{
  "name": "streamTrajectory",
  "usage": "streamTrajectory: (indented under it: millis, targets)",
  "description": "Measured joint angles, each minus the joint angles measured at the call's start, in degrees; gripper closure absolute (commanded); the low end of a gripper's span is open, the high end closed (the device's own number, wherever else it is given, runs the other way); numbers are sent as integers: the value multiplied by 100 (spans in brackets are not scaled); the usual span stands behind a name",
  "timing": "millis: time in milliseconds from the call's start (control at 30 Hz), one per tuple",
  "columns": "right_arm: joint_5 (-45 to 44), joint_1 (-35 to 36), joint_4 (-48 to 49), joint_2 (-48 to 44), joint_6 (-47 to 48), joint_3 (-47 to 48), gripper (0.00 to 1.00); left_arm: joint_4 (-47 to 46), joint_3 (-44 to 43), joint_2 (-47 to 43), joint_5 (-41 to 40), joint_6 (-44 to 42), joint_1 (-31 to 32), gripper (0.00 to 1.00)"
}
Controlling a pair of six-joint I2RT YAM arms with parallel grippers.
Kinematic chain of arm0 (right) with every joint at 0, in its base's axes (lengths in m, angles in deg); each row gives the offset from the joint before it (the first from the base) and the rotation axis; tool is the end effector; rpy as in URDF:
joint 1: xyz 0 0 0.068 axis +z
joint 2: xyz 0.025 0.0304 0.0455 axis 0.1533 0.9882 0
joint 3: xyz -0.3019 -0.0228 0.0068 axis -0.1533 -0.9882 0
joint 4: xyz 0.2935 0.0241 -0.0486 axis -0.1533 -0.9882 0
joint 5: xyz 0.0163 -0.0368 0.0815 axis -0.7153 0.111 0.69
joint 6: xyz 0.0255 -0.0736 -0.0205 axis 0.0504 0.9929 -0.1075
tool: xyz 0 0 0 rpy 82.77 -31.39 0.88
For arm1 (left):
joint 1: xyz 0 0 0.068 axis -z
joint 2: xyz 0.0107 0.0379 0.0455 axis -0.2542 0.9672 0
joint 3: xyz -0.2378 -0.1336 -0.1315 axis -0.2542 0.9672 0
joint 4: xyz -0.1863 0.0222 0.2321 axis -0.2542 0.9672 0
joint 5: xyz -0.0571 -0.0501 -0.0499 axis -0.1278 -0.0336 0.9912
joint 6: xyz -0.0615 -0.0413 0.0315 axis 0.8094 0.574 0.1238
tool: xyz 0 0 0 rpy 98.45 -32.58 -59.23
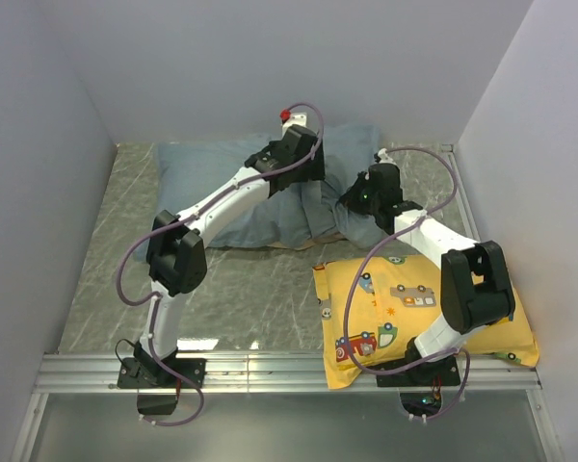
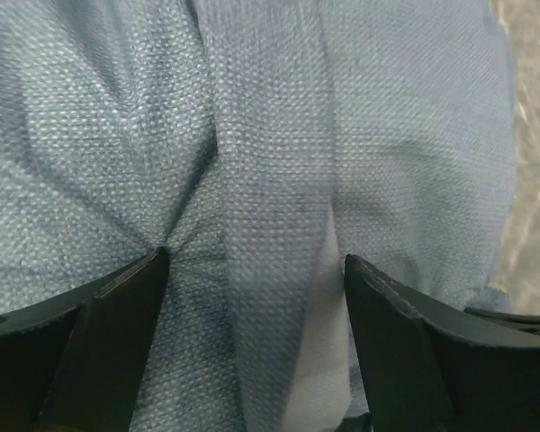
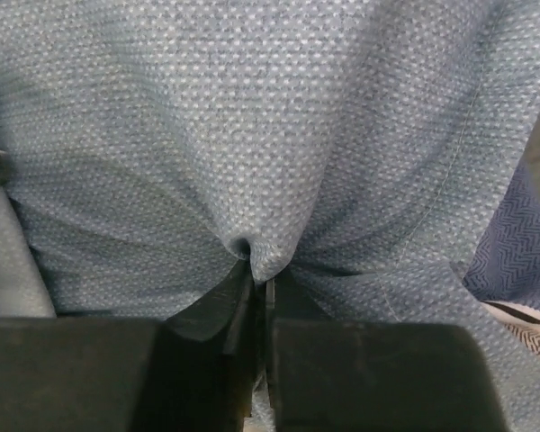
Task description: Remove the pillowcase from the pillow
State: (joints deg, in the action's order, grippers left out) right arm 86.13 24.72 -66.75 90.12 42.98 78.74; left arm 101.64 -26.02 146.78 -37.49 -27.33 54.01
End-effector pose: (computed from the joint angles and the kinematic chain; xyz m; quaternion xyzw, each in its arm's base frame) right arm 0.4028 0.1206 0.2287 0.1068 0.8666 0.2320 0.4288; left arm 0.4563 -0.3469 0.3192 -0.0164 0.8790 -0.1621 0.4481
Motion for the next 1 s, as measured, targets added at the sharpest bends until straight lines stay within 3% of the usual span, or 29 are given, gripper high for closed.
streamTrajectory:
  millis: [33,100,133,167,267,467,667,833,867,900,967,1000]
  targets:
    - [39,0,66,0,-28,-44,100,37,0,0,-170,-39,48,17]
    - [96,9,157,0,-90,-83,100,70,-26,-26,-496,-133,144,33]
    - [101,9,186,0,-107,-83,100,125,-48,-28,-654,-188,175,43]
    - [94,9,192,0,-118,-83,100,190,-61,-28,-782,-212,199,66]
    - [68,9,205,0,-162,-85,100,407,-72,-31,-1104,-256,210,90]
    - [63,-20,402,-9,-319,-275,100,428,890,-848,-1005,-136,-297,100]
    - [463,-105,837,-76,-645,-463,100,345,2352,-2463,-195,195,-1810,99]
    - [741,-61,857,-98,-673,-483,98,127,3316,-3060,332,334,-2149,99]
    - [699,-61,807,-101,-649,-483,93,20,3473,-3099,404,376,-2124,99]
    - [619,-48,717,-118,-597,-472,78,-155,3663,-3130,452,435,-2098,100]
    - [291,33,356,-177,-442,-367,60,-481,4026,-3161,573,575,-2068,100]
    - [31,114,133,-243,-328,-289,43,-634,4177,-3161,586,638,-2065,100]
